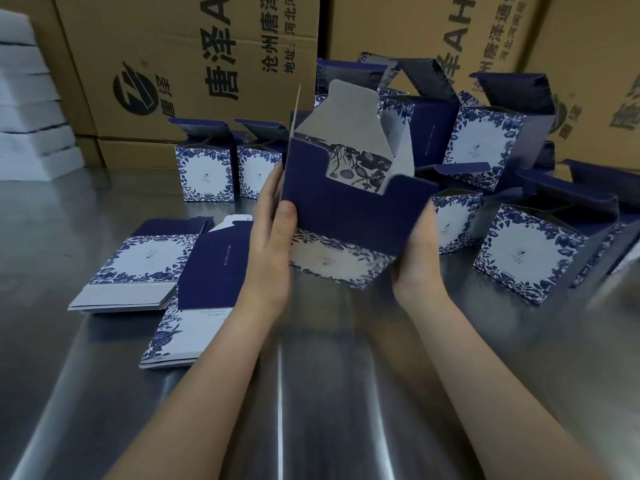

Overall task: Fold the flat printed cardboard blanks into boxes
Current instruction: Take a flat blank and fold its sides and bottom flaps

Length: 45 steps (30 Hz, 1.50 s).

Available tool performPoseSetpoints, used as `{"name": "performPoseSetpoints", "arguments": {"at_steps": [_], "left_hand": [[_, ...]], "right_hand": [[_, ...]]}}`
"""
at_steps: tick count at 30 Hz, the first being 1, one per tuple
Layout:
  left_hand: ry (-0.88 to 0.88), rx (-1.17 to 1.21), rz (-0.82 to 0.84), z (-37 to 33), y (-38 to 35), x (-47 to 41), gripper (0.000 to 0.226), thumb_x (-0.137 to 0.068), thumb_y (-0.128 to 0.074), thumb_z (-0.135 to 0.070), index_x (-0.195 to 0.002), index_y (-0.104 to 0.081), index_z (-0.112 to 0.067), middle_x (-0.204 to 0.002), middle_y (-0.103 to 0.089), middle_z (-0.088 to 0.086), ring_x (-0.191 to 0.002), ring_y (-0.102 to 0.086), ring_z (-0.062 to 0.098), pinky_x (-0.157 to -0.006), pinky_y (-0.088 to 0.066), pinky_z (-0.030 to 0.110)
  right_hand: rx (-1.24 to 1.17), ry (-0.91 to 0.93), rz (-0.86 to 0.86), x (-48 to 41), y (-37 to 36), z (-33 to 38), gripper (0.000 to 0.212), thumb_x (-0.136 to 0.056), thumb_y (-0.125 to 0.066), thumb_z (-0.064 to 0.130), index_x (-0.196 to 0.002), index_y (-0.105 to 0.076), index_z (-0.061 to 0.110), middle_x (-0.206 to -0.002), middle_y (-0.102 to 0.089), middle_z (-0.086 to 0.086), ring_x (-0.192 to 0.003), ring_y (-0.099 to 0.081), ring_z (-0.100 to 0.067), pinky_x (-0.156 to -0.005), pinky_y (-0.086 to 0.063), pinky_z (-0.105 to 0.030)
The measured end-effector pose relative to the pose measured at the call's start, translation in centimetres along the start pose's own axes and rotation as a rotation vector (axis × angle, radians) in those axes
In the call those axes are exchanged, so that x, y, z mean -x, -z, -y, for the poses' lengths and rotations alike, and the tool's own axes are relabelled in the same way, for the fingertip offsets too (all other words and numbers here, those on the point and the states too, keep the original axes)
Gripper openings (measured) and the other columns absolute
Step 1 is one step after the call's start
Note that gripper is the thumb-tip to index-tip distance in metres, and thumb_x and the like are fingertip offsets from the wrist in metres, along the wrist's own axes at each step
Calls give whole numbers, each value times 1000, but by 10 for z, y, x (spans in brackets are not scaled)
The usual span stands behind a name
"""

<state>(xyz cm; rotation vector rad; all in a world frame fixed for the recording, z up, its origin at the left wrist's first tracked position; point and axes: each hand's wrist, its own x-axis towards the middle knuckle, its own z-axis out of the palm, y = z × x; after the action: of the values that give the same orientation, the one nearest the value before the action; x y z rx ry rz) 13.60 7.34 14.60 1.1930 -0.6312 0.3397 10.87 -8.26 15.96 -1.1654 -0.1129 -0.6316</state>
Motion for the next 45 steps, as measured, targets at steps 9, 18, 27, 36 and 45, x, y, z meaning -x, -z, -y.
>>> {"name": "performPoseSetpoints", "arguments": {"at_steps": [9, 18, 27, 36, 45], "left_hand": [[46, 26, -178, 4, 0, 9, 74, -87, -45, -58, -141, -47, -6, -131, -63, 2, -120, -59, 11, -101, -49, 27], [-47, -166, -116, 0, 2, 12, 57, -93, -41, -44, -146, -40, -24, -138, -56, -6, -130, -51, 16, -109, -43, 44], [-259, -521, 63, -12, 13, 7, 70, -89, -37, -28, -144, -14, -64, -151, -32, -30, -100, -60, 6, -75, -55, 43], [-159, -573, 112, -27, 13, 4, 67, -82, -40, -28, -141, -27, -57, -147, -39, -26, -105, -65, 13, -77, -56, 53], [-191, -564, -4, -22, 15, 2, 68, -84, -59, -19, -137, -26, -45, -141, -49, -10, -101, -66, 21, -73, -58, 51]], "right_hand": [[197, 232, 149, 17, -2, 16, 43, -92, -48, 43, -133, -43, 32, -140, -50, -9, -124, -55, -19, -105, -45, -42], [390, 454, 226, 22, -3, 12, 47, -103, -33, 22, -144, -26, 42, -157, -29, 12, -145, -28, -11, -120, -27, -37], [549, 563, 144, 17, 6, 2, 45, -101, -31, 16, -146, -37, 19, -148, -40, 8, -136, -40, -23, -113, -32, -51], [499, 566, 124, 14, 6, 0, 48, -97, -34, 16, -138, -33, 41, -140, -40, 24, -121, -49, -27, -107, -35, -60], [483, 542, 92, 15, 6, 1, 47, -96, -39, 14, -135, -32, 40, -143, -40, 10, -123, -49, -30, -108, -36, -58]]}}
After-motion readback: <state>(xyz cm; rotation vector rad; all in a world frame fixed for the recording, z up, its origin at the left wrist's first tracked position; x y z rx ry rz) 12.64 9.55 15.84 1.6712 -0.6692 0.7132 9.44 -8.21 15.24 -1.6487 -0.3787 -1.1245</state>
